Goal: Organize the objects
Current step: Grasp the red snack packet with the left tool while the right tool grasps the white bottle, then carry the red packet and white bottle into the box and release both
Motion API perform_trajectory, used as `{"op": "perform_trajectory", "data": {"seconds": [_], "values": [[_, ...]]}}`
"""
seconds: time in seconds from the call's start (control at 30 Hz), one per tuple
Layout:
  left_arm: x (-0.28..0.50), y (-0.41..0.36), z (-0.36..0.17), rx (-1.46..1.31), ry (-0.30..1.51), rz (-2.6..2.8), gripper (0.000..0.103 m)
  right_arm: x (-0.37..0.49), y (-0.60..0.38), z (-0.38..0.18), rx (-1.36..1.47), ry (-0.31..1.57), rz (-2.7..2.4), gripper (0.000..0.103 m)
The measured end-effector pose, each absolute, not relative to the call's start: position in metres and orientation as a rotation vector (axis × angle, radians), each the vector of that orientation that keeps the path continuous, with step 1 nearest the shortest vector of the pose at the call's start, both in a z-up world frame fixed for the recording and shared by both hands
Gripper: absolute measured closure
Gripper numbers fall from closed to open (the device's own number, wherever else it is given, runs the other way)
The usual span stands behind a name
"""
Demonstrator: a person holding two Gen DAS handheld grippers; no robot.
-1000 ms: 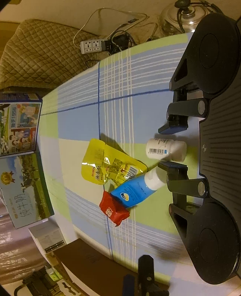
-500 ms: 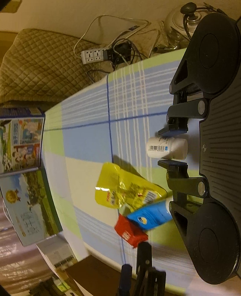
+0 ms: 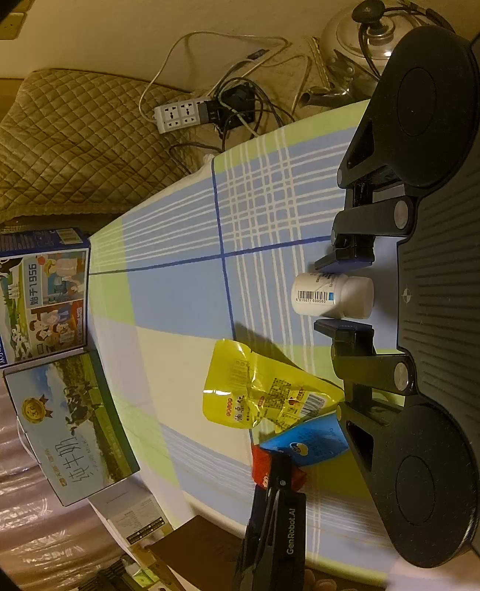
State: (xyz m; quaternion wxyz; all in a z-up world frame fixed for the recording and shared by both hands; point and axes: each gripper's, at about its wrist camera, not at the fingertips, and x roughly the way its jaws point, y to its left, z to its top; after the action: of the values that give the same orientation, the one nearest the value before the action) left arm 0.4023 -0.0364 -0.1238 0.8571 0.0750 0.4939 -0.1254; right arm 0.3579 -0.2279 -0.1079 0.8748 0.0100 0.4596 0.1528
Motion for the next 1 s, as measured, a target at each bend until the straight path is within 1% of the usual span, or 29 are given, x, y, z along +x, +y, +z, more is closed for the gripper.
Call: {"op": "perform_trajectory", "data": {"seconds": [0.03,0.07,0.17,0.33,0.5,1.0], "values": [[0.402,-0.036,-0.124,0.159,1.039,-0.269,0.073,0.358,-0.228,-0.108,0.021,0.96,0.319,0.079],[0.402,-0.036,-0.125,0.159,1.041,-0.276,0.077,0.358,-0.228,-0.108,0.021,0.96,0.319,0.079],[0.399,-0.033,-0.124,0.151,1.037,-0.282,0.08,0.358,-0.228,-0.108,0.02,0.961,0.32,0.079],[0.388,-0.022,-0.119,0.124,1.035,-0.256,0.08,0.355,-0.227,-0.104,0.025,0.955,0.329,0.079],[0.369,-0.006,-0.103,0.079,1.021,-0.224,0.08,0.346,-0.221,-0.092,0.027,0.936,0.358,0.079],[0.293,0.042,-0.03,-0.044,0.893,-0.154,0.08,0.293,-0.162,-0.027,0.038,0.854,0.614,0.079]]}}
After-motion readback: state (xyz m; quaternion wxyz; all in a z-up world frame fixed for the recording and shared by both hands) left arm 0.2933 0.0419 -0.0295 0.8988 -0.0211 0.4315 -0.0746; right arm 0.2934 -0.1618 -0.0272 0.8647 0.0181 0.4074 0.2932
